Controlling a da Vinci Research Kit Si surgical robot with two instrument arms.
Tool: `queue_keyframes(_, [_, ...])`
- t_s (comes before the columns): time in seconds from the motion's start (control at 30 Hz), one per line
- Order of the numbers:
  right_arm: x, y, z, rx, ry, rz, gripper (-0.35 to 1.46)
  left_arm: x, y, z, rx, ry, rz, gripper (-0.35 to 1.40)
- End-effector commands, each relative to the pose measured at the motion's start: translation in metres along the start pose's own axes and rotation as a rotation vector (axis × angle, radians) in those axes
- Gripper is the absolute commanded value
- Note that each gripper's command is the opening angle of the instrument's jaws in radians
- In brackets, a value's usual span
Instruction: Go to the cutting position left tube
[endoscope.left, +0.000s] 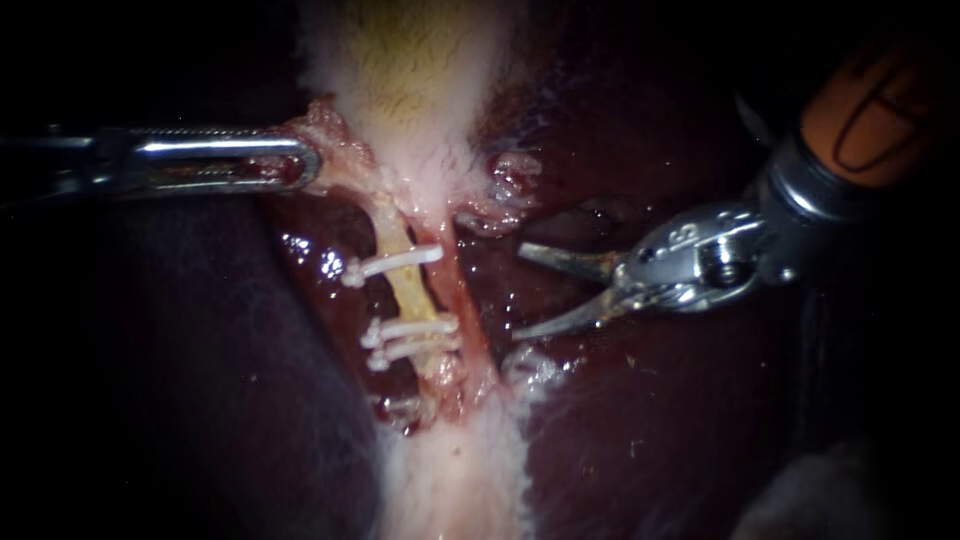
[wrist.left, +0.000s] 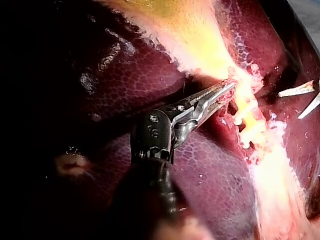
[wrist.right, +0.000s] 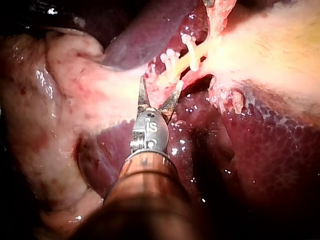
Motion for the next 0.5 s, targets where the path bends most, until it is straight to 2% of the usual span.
queue_keyframes(0.03, [0.0002,-0.0003,0.0001,0.009,-0.001,-0.009,1.43,0.0,0.0,0.0,0.001,0.0,0.0,-0.35])
queue_keyframes(0.27, [0.0011,-0.0013,0.0012,0.042,0.002,-0.041,1.4,0.0,0.0,0.0001,0.001,0.0,0.0,-0.35])
queue_keyframes(0.5, [0.0004,-0.0011,0.0035,0.058,-0.003,-0.023,1.4,0.0,0.0001,0.0001,0.001,0.0,0.0,-0.35])
